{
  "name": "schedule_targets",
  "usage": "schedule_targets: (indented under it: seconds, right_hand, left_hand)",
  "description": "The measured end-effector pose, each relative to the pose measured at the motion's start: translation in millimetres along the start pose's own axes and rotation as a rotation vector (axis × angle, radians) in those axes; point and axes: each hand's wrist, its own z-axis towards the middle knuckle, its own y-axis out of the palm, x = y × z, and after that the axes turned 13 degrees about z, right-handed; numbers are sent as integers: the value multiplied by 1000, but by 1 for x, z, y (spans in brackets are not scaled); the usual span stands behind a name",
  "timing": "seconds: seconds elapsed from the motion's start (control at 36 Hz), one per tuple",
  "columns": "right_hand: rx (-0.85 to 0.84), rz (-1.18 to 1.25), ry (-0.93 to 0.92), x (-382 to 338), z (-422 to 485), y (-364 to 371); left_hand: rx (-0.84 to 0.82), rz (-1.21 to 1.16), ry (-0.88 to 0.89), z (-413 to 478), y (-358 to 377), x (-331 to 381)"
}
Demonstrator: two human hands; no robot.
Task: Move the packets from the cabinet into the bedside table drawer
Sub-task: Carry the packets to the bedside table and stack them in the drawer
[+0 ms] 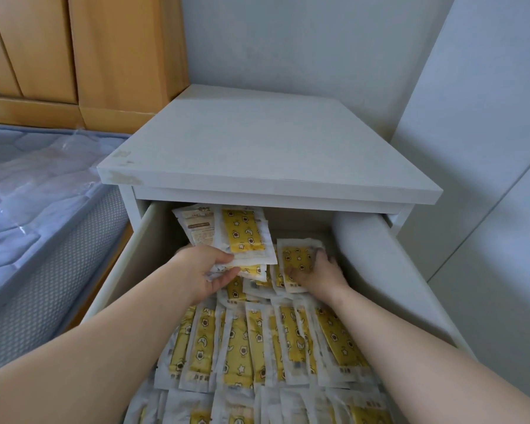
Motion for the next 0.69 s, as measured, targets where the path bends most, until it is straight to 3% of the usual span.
schedule_targets:
  seconds: [0.36,0.47,0.56,0.69]
  right_hand:
    - [185,425,31,3,2,0]
    - [297,423,46,3,2,-7]
    - [354,268,-7,1,-2,-11]
    - [206,-294,-71,4,-13,-6]
  left_hand:
    - [-21,-71,-29,4,-4,-2]
    - [-24,-79,-34,4,-6,-3]
    - [-23,-80,-39,4,-6,-2]
    - [-16,-76,-48,6,-6,-2]
